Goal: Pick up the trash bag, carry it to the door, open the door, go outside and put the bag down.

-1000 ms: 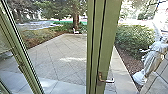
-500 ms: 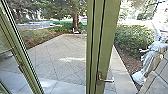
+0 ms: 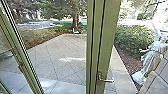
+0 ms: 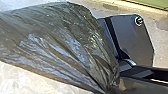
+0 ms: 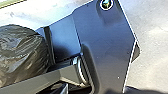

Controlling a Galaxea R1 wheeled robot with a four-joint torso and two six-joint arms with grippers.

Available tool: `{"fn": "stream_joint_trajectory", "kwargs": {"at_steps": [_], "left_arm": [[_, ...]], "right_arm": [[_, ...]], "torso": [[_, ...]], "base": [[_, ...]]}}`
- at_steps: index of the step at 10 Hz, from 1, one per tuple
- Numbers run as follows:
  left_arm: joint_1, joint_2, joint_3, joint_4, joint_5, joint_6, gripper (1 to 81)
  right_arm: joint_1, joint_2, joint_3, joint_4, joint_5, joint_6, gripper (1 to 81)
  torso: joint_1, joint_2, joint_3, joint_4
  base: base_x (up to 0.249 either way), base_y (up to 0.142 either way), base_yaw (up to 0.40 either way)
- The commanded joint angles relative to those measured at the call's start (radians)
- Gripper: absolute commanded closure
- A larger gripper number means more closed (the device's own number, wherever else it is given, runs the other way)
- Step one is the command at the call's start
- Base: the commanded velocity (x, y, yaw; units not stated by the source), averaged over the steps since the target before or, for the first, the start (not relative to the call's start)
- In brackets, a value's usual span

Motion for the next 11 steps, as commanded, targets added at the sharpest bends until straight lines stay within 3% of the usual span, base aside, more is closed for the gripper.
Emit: {"fn": "stream_joint_trajectory", "kwargs": {"at_steps": [1,7,11], "left_arm": [[-0.048,-0.003,0.009,-0.017,0.068,0.003,81.1],[-0.038,-0.083,0.156,-0.009,0.058,0.011,81.1],[-0.037,-0.088,0.168,-0.004,0.055,0.012,81.1]], "right_arm": [[0.031,-0.032,0.047,-0.001,-0.045,-0.004,1.0],[0.017,-0.311,0.507,-0.006,-0.03,-0.003,1.0],[0.012,-0.49,0.739,-0.004,0.016,-0.003,1.0]], "torso": [[0.0,0.0,0.0,0.0],[0.0,0.0,0.0,0.0],[0.0,0.0,0.0,0.0]], "base": [[0.0,0.0,0.0],[0.0,0.0,0.0],[0.0,0.0,0.0]]}}
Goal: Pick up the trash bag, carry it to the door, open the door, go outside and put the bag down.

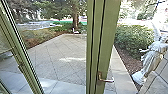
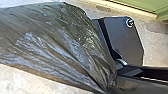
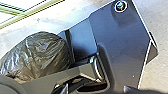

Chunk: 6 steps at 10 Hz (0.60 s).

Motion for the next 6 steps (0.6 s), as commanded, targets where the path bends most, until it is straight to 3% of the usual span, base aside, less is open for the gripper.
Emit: {"fn": "stream_joint_trajectory", "kwargs": {"at_steps": [1,6], "left_arm": [[-0.042,0.001,0.012,0.001,0.059,0.001,81.1],[-0.04,0.012,0.008,0.002,0.058,0.001,81.1]], "right_arm": [[0.018,-0.192,0.245,-0.001,-0.02,-0.004,1.0],[0.044,-0.418,0.531,0.0,0.019,-0.004,1.0]], "torso": [[0.0,0.0,0.0,0.0],[0.0,0.0,0.0,0.0]], "base": [[0.0,0.0,0.0],[0.0,0.0,0.0]]}}
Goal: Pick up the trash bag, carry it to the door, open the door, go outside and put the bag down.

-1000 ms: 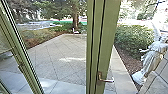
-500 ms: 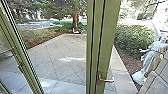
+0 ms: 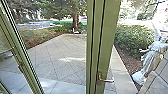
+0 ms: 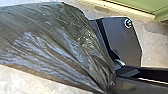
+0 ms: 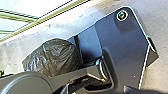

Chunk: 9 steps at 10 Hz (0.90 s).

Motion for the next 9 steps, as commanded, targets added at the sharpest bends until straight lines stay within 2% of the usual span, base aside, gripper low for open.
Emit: {"fn": "stream_joint_trajectory", "kwargs": {"at_steps": [1,4,9], "left_arm": [[-0.042,0.007,0.006,0.002,0.06,0.001,81.1],[-0.036,0.01,0.006,-0.001,0.06,0.001,81.1],[-0.036,0.013,0.005,-0.004,0.06,0.001,81.1]], "right_arm": [[0.061,-0.224,0.258,-0.001,-0.007,-0.004,1.0],[0.103,-0.392,0.447,0.001,0.001,-0.004,1.0],[0.228,-0.608,0.646,0.008,-0.006,-0.002,1.0]], "torso": [[0.0,0.0,0.0,0.0],[0.0,0.0,0.0,0.0],[0.0,0.0,0.0,0.0]], "base": [[0.0,0.0,0.0],[0.0,0.0,0.0],[0.0,0.0,0.0]]}}
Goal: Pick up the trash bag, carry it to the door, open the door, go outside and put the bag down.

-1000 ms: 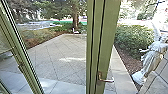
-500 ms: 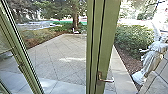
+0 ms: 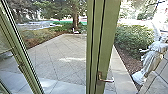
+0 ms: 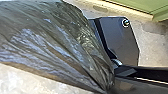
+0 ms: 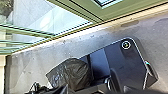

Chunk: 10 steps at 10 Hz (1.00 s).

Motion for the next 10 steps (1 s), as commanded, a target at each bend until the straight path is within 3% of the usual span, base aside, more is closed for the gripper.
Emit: {"fn": "stream_joint_trajectory", "kwargs": {"at_steps": [1,3,5,9,10], "left_arm": [[-0.041,0.004,0.007,-0.004,0.062,0.001,81.1],[-0.041,0.005,0.007,-0.001,0.062,0.003,81.1],[-0.042,0.007,0.007,-0.001,0.062,0.003,81.1],[-0.041,0.01,0.007,-0.004,0.062,0.003,81.1],[-0.041,0.008,0.007,-0.009,0.062,0.003,81.1]], "right_arm": [[0.15,-0.157,0.137,0.022,-0.053,-0.001,1.0],[0.228,-0.215,0.2,0.04,-0.076,-0.001,1.0],[0.342,-0.256,0.247,0.062,-0.167,0.0,1.0],[0.589,-0.279,0.238,0.1,-0.366,0.02,1.0],[0.659,-0.273,0.223,0.102,-0.435,0.058,1.0]], "torso": [[0.0,0.0,0.0,0.0],[0.0,0.0,0.0,0.0],[0.0,0.0,0.0,0.0],[0.0,0.0,0.0,0.0],[0.0,0.0,0.0,0.0]], "base": [[0.0,0.0,0.0],[0.0,0.0,0.0],[0.0,0.0,0.0],[0.0,0.0,0.0],[0.0,0.0,0.0]]}}
